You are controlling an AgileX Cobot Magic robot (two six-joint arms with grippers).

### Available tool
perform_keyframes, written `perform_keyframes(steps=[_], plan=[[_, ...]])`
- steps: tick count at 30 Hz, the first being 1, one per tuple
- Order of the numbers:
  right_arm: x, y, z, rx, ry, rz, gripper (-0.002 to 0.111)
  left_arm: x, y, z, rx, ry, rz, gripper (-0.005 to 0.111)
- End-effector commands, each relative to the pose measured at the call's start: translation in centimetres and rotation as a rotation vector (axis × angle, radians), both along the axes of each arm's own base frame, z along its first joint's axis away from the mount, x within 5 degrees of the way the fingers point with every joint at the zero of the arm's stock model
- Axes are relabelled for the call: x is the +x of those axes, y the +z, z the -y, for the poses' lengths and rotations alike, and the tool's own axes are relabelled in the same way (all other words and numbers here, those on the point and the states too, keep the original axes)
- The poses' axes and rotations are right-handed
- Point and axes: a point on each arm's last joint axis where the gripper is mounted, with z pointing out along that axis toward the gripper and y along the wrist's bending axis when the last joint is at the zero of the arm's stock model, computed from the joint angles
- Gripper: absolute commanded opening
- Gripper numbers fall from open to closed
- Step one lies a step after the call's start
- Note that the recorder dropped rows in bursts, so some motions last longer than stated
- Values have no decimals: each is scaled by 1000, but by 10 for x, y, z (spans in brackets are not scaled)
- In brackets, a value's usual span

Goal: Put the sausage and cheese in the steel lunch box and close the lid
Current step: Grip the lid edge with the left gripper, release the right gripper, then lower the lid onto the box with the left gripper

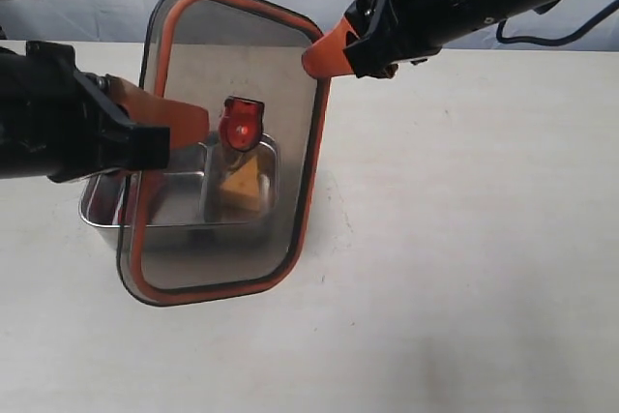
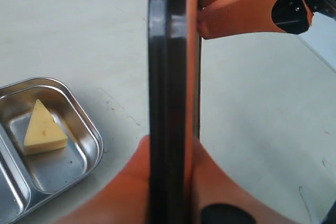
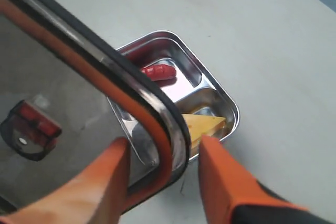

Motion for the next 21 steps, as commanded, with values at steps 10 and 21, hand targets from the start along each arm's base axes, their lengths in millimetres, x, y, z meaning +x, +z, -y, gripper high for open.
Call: perform_keyframes(steps=[10,21], plan=[[7,29,40,-42,-248,115,47,17,6,-16,437,-37,503,0],[-13,50,53,-18,-232,102,47,53,-36,-13,1142,-394,748,0]])
